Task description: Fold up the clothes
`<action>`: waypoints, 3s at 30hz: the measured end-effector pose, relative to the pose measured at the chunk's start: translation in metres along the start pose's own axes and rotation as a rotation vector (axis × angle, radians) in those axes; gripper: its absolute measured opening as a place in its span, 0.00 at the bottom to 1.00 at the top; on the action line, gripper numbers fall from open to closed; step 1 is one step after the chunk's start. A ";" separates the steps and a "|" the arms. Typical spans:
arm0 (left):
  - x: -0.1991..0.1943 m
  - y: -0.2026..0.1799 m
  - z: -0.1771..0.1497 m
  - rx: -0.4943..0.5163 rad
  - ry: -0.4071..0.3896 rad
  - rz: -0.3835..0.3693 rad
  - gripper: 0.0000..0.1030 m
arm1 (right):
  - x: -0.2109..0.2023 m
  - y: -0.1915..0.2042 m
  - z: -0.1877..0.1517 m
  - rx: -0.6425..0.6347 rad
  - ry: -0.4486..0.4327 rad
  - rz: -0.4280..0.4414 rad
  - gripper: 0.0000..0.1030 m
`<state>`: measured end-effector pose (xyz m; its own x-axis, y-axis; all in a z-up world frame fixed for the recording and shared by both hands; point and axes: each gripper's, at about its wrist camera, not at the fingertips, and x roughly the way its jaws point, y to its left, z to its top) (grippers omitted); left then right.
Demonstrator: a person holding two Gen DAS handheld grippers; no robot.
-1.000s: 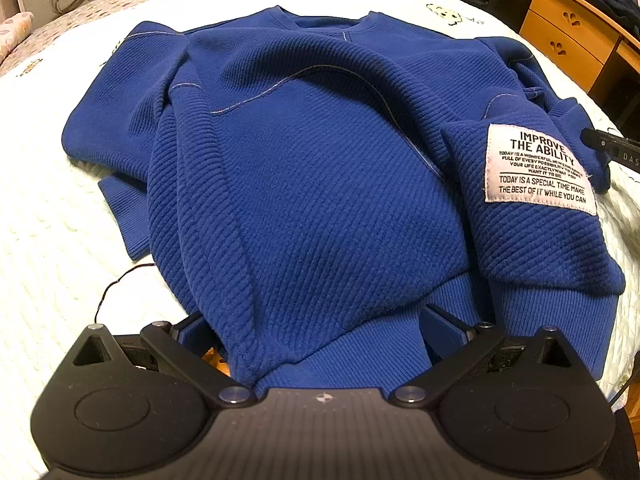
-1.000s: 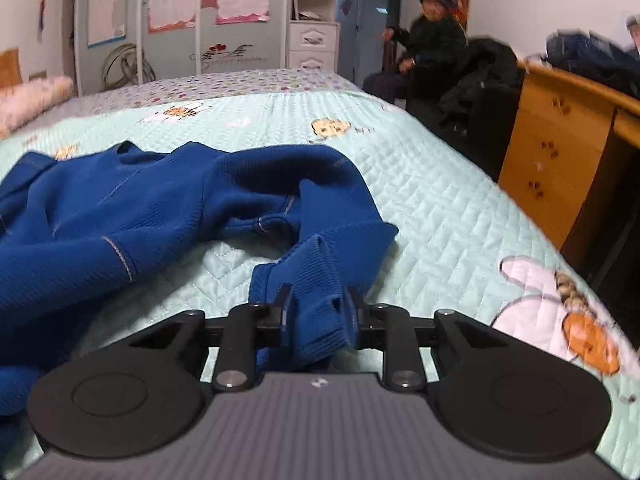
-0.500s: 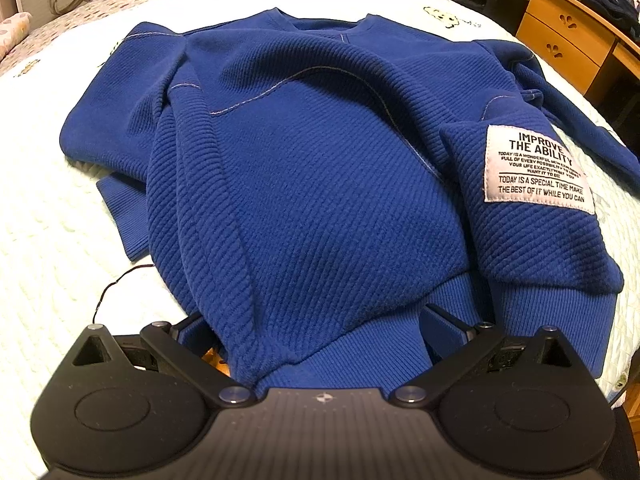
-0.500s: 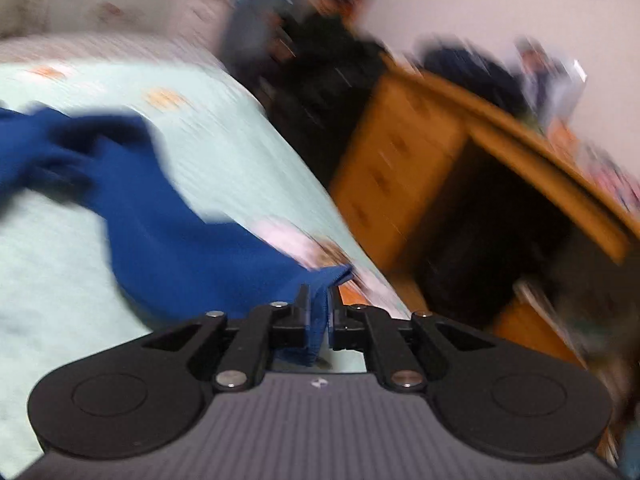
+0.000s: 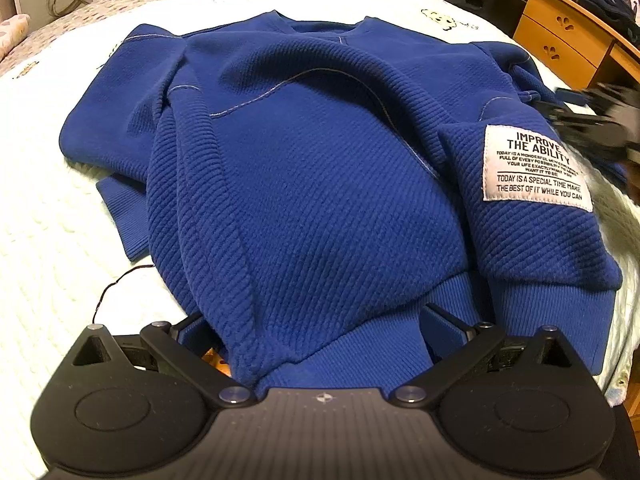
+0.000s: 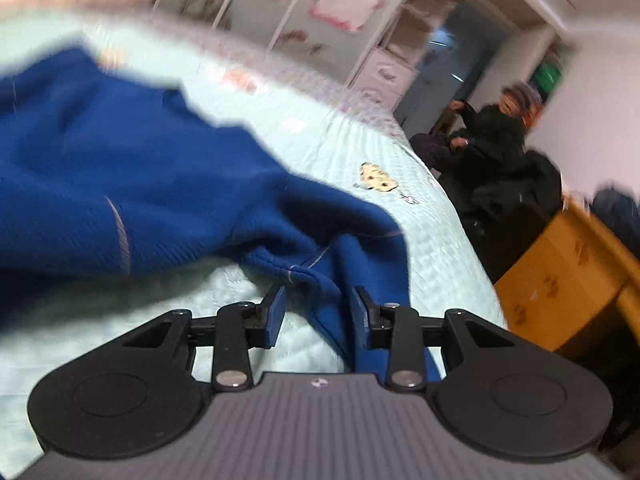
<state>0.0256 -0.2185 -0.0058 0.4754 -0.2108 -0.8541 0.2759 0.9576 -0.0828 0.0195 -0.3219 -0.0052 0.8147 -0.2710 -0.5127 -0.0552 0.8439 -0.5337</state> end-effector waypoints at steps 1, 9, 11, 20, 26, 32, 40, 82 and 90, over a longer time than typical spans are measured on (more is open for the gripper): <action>-0.001 0.000 0.000 0.001 0.000 -0.002 1.00 | 0.011 0.007 0.003 -0.051 0.016 -0.020 0.36; 0.010 0.014 0.008 0.002 -0.003 -0.008 1.00 | 0.026 0.006 -0.005 -0.164 0.020 -0.002 0.05; 0.011 0.012 0.008 0.003 -0.001 -0.011 1.00 | 0.011 -0.005 -0.004 -0.110 -0.002 -0.022 0.04; 0.010 0.015 0.006 0.004 -0.012 -0.005 1.00 | -0.038 -0.015 -0.023 -0.010 0.098 0.142 0.08; 0.004 0.029 0.005 0.007 -0.010 -0.018 1.00 | -0.034 -0.066 -0.026 0.339 0.117 0.303 0.43; 0.005 0.030 0.004 0.005 -0.017 -0.018 1.00 | 0.003 -0.135 -0.023 0.636 0.022 0.126 0.54; 0.003 0.032 0.002 0.007 -0.021 -0.018 1.00 | 0.079 -0.120 0.031 0.624 0.029 0.371 0.61; 0.150 0.275 0.294 -0.239 -0.091 -0.024 0.61 | 0.115 -0.056 0.014 0.706 -0.091 0.327 0.86; 0.158 0.259 0.292 -0.144 -0.096 -0.023 0.51 | 0.116 -0.056 0.014 0.728 -0.095 0.337 0.86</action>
<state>0.4163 -0.0615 -0.0118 0.5496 -0.2444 -0.7988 0.1686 0.9690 -0.1805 0.1257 -0.3942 -0.0251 0.8687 0.0647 -0.4911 0.0565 0.9721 0.2279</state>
